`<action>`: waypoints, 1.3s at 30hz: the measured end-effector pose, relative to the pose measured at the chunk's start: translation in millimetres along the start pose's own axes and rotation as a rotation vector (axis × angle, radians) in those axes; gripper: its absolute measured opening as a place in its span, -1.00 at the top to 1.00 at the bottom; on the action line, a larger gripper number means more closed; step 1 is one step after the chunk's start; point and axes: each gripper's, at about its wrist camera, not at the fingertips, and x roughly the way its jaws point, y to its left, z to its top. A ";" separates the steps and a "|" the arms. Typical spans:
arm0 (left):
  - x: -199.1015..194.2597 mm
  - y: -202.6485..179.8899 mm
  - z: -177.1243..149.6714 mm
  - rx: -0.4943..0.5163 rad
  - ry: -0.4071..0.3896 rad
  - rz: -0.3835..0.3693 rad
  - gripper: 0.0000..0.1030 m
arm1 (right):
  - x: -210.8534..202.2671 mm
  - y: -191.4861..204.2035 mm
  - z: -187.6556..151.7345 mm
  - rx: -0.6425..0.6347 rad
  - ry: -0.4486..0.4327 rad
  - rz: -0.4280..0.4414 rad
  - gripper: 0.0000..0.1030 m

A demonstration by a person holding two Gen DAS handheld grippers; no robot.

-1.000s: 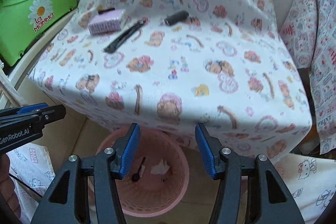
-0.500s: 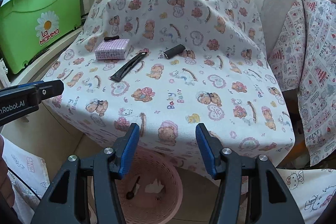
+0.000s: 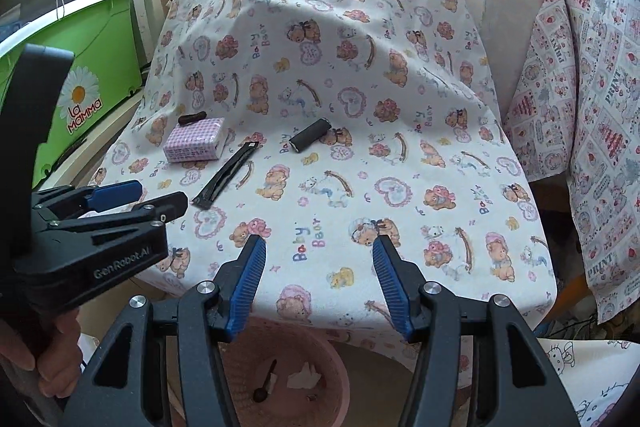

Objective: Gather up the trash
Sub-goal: 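Grasp the long black packet with the left tool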

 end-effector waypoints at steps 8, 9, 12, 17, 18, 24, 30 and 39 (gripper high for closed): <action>22.5 6.5 13.0 -0.079 0.096 -0.065 -0.01 | 4.4 -18.0 11.4 0.029 0.021 0.009 -0.13; 21.7 7.0 14.1 -0.083 0.101 -0.090 -0.06 | 5.1 -20.1 11.9 0.037 0.022 0.008 -0.13; 23.9 4.4 18.0 -0.078 0.131 -0.083 -0.09 | 7.7 -24.6 12.5 0.059 0.031 0.012 -0.13; 33.9 -7.6 24.9 -0.009 0.149 -0.054 -0.09 | 9.5 -27.2 13.7 0.069 0.030 0.001 -0.13; 36.8 -8.7 26.7 -0.008 0.158 -0.058 -0.07 | 9.4 -27.9 13.9 0.072 0.030 0.002 -0.13; 51.9 -13.1 35.6 -0.005 0.183 -0.051 0.14 | 7.0 -30.5 14.9 0.075 0.023 -0.012 -0.13; 64.1 -17.2 43.3 -0.028 0.190 -0.028 0.35 | 3.7 -34.4 15.4 0.088 0.023 -0.004 -0.13; 53.4 -11.1 40.8 -0.138 0.201 -0.076 0.66 | 3.5 -38.1 16.4 0.113 0.027 -0.002 -0.13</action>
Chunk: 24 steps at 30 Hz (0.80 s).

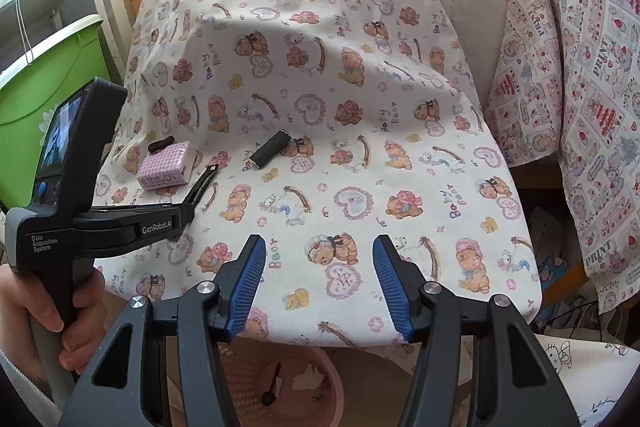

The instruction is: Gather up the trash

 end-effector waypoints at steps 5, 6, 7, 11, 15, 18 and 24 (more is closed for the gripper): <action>-20.0 1.7 -14.4 0.007 -0.049 0.024 0.66 | 1.3 -0.7 -1.2 0.003 0.001 -0.017 -0.13; -22.7 4.5 -17.4 0.012 -0.056 0.032 0.66 | 1.7 -1.1 -1.6 0.005 0.003 -0.017 -0.13; -26.5 8.3 -21.0 0.018 -0.066 0.043 0.66 | 1.9 -1.2 -1.9 0.007 0.005 -0.016 -0.13; -37.3 25.4 -31.6 0.020 -0.120 0.090 0.66 | 1.6 0.4 -3.4 0.001 0.005 -0.014 -0.13; -44.5 44.0 -42.9 -0.027 -0.140 0.082 0.66 | 2.5 2.6 -5.1 -0.003 0.015 -0.012 -0.13; -47.6 49.2 -46.9 -0.061 -0.144 0.058 0.66 | -1.9 3.8 -1.9 0.017 0.040 -0.013 -0.20; -57.7 51.7 -45.3 -0.086 -0.170 0.037 0.66 | 2.5 11.1 34.2 0.020 0.119 0.041 -0.43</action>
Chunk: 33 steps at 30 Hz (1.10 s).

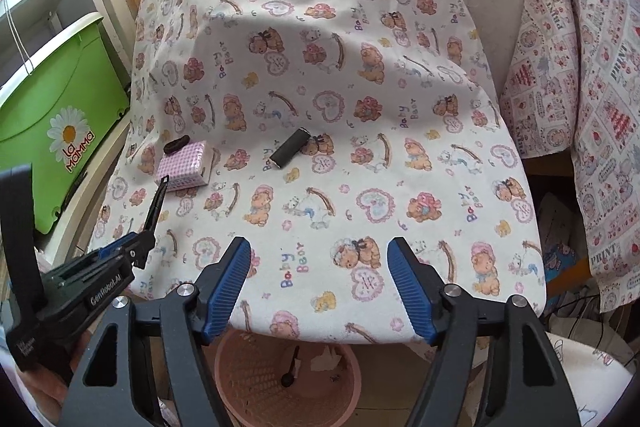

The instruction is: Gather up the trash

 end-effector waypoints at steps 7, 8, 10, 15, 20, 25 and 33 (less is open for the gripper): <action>2.5 3.6 3.9 -0.015 -0.007 0.012 0.66 | 31.7 -2.3 62.3 0.075 0.021 -0.023 -0.44; 4.0 4.2 4.4 -0.017 -0.005 0.013 0.66 | 38.6 1.0 68.6 0.056 0.008 -0.028 -0.44; 6.2 5.2 5.5 -0.016 -0.003 0.018 0.66 | 56.9 5.9 76.2 0.028 0.007 -0.036 -0.44; 12.8 8.8 5.4 -0.026 0.010 0.021 0.65 | 98.2 7.4 75.7 0.067 0.023 -0.071 -0.44; 20.1 11.8 3.3 -0.028 0.017 0.042 0.66 | 122.7 28.6 72.9 -0.006 0.034 -0.105 -0.44; 19.6 17.8 3.2 -0.037 0.015 0.052 0.66 | 141.1 47.4 67.5 -0.052 0.057 -0.136 -0.44; 14.2 19.5 4.5 -0.042 -0.001 0.044 0.65 | 155.2 47.2 65.9 -0.077 0.076 -0.164 -0.44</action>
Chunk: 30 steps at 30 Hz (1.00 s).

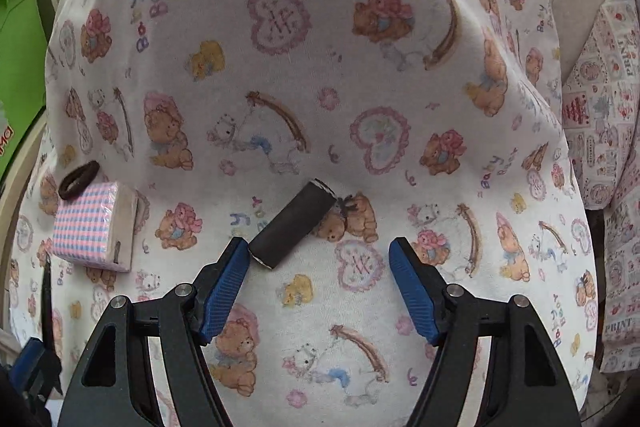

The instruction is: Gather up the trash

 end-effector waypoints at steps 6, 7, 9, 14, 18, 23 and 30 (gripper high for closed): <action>0.1 -2.9 -1.2 0.007 0.000 0.003 0.65 | -2.2 -2.6 -2.1 -0.026 0.019 0.019 -0.33; 0.0 -3.3 -1.5 0.008 0.001 0.002 0.65 | -3.4 -4.4 -2.1 -0.030 0.017 0.021 -0.22; -0.2 -4.3 -1.1 0.012 0.000 0.000 0.65 | -6.6 -15.0 -4.0 -0.042 0.016 0.030 0.34; -3.4 -6.9 -0.3 0.014 -0.009 -0.007 0.65 | -12.9 -38.1 -2.7 -0.026 0.045 0.131 0.94; -7.5 -9.2 0.0 0.017 -0.018 -0.013 0.65 | -20.0 -59.6 -3.6 0.013 0.061 0.267 0.97; -10.7 -11.2 0.0 0.018 -0.021 -0.021 0.66 | -39.6 -84.2 -2.4 0.065 0.047 0.417 0.97; -14.2 -11.7 -0.3 0.021 -0.026 -0.027 0.65 | -55.4 -108.8 -5.5 0.104 0.000 0.463 0.97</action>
